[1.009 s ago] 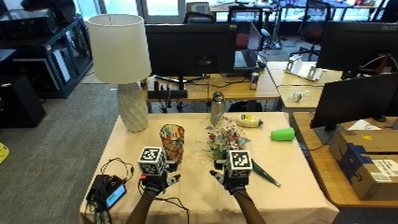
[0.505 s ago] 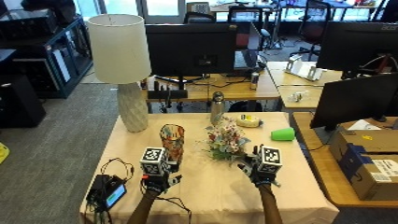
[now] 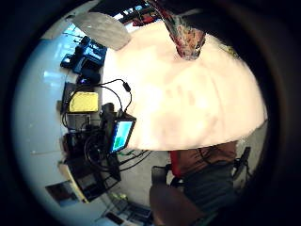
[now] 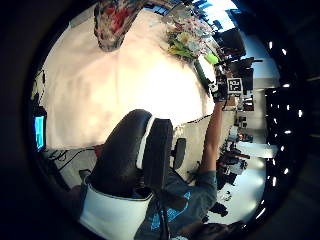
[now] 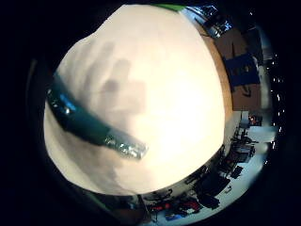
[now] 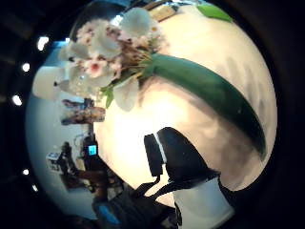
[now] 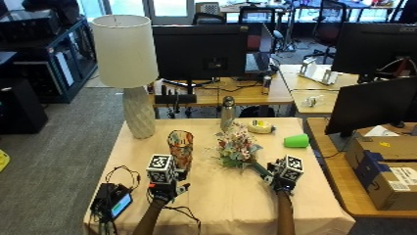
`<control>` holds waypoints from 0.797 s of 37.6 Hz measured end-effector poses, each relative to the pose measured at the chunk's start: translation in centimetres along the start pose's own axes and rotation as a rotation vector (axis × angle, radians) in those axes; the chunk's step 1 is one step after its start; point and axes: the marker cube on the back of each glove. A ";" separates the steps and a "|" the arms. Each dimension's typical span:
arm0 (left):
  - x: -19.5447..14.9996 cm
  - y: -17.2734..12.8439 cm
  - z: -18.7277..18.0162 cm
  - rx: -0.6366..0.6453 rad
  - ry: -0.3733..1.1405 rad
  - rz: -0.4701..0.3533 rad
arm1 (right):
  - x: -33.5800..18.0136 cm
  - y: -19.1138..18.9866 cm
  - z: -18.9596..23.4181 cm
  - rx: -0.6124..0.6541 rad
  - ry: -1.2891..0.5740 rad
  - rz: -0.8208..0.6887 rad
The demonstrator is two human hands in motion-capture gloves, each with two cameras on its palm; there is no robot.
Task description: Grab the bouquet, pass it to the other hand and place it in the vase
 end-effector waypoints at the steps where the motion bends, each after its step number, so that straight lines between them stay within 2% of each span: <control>1: -0.1 -0.1 0.1 0.001 0.003 -0.001 | 0.1 0.2 0.3 -0.029 -0.009 0.002; 6: -0.1 0.1 0.3 -0.025 0.009 -0.017 | 1.0 1.0 2.1 -0.167 -0.020 0.022; 10: 0.0 0.3 0.3 -0.029 0.007 -0.016 | 2.0 1.2 2.7 -0.179 0.031 0.076; 17: -0.3 -0.4 1.2 -0.030 0.005 -0.005 | 1.5 0.2 2.9 -0.059 0.033 0.044; 23: -0.2 -0.4 1.3 -0.039 0.021 -0.007 | 2.2 0.7 2.0 -0.030 0.242 0.120; 30: -0.4 -0.2 1.3 -0.045 0.031 -0.015 | 1.3 -0.3 1.6 0.053 0.248 0.084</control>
